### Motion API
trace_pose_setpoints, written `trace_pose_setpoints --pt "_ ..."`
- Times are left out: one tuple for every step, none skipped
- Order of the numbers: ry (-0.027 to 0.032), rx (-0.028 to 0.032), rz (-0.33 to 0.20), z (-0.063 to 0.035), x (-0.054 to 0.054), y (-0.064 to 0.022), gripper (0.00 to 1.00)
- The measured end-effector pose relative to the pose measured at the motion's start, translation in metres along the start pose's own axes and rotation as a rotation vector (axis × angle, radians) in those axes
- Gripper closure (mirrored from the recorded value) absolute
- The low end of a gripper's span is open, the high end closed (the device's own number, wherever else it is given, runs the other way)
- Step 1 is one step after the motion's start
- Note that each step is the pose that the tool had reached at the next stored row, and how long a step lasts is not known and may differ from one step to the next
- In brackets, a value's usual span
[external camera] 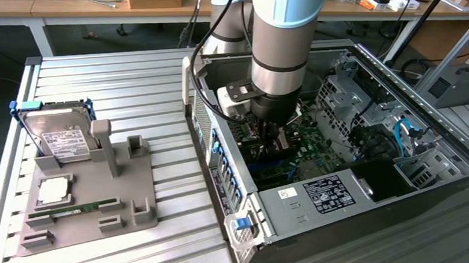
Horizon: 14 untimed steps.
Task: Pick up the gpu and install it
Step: 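Insert the gpu into the slot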
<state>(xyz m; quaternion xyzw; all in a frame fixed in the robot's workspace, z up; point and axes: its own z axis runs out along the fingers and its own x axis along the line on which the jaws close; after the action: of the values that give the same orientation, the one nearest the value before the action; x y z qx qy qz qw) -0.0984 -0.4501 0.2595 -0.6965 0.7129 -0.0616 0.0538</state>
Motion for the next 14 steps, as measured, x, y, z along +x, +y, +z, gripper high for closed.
trace_pose_setpoints --pt "0.0 0.0 0.0 0.0 0.0 0.0 0.73" --pt "-0.0001 0.0001 0.0 0.0001 0.0 0.0 0.73" --pt "0.0 0.0001 0.0 0.0 0.0 0.0 0.73" --pt "0.0 0.0001 0.0 0.0001 0.0 0.0 0.73" --pt "0.0 0.0001 0.001 0.0001 0.0 0.0 0.73" --pt "0.0001 0.0 0.001 0.0001 0.0 0.0 0.73" --pt "0.0004 0.0001 0.002 0.0001 0.0 0.0001 0.73" --pt "0.0004 0.0001 0.004 0.0001 0.0 0.0006 0.73" --pt "0.0004 0.0003 0.005 0.0001 0.0001 0.0016 0.73" --pt "0.0005 0.0003 0.006 0.0 0.0 0.0027 0.73" --pt "0.0005 0.0003 0.007 -0.0001 0.0 0.0033 0.73" --pt "0.0006 0.0002 0.007 -0.0002 0.0 0.0034 0.73" --pt "0.0007 0.0001 0.006 -0.0003 0.0001 0.0035 0.73" --pt "0.0009 0.0 0.006 -0.0003 0.0001 0.0035 0.73"
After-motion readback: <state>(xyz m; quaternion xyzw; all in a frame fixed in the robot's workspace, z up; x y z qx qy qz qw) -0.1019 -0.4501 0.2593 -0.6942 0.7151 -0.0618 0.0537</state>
